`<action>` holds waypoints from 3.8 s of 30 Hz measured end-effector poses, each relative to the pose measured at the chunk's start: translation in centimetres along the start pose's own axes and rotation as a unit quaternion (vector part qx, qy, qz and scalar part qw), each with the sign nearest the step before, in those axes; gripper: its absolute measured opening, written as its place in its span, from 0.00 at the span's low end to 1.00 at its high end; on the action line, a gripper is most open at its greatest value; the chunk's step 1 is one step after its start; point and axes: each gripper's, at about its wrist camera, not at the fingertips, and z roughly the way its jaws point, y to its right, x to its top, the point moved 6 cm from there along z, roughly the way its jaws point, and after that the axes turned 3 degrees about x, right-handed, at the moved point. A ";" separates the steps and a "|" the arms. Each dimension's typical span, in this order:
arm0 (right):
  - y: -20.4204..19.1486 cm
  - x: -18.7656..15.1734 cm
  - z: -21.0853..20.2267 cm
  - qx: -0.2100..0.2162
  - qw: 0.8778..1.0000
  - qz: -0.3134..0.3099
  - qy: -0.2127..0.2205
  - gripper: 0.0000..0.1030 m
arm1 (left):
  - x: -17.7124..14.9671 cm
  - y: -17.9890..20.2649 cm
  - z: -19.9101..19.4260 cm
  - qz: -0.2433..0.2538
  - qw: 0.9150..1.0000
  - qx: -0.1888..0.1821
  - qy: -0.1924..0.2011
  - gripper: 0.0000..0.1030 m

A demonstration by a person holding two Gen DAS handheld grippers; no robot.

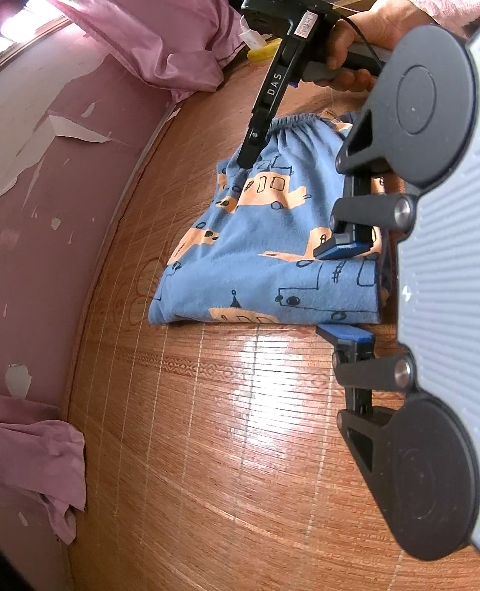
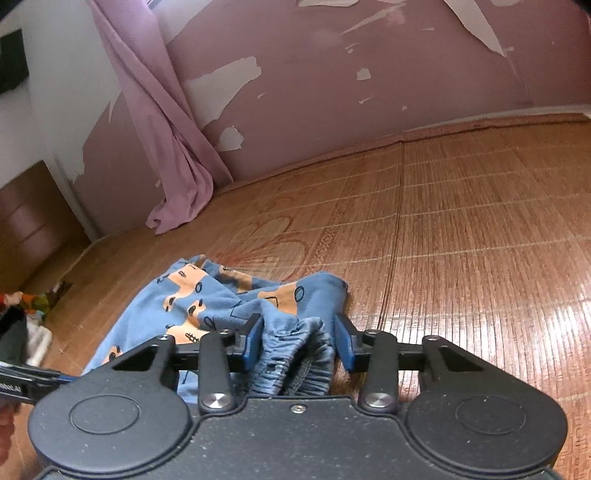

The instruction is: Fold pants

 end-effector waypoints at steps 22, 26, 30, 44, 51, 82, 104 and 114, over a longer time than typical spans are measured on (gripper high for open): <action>-2.4 -0.2 -0.6 -0.043 0.997 -0.064 0.028 0.25 | -0.1 0.1 -0.5 0.014 1.000 -0.011 0.009 0.21; -3.6 -0.1 -1.3 -0.059 0.992 -0.098 0.043 0.24 | 0.0 0.7 -0.8 0.026 1.000 -0.004 0.016 0.19; -5.1 0.1 -1.9 -0.077 0.984 -0.146 0.058 0.23 | 0.2 1.0 -0.8 0.023 1.000 -0.001 0.019 0.19; -5.6 7.3 -0.1 -0.126 0.949 -0.278 0.083 0.22 | 7.2 3.3 0.6 0.069 0.994 -0.006 0.081 0.17; -3.1 14.2 3.6 -0.131 0.937 -0.312 0.088 0.22 | 13.5 4.5 3.5 0.054 0.990 -0.011 0.129 0.17; 3.4 11.6 9.6 -0.144 0.965 -0.220 0.009 0.60 | 13.6 3.6 11.8 0.097 0.992 0.037 0.076 0.34; -5.6 2.4 -7.5 -0.186 0.974 -0.084 0.101 0.99 | 6.3 5.5 -0.8 0.112 0.974 0.117 0.157 1.00; -6.4 -0.8 -8.9 -0.205 0.969 -0.089 0.106 0.99 | 3.1 4.3 -0.9 0.112 0.975 0.125 0.148 1.00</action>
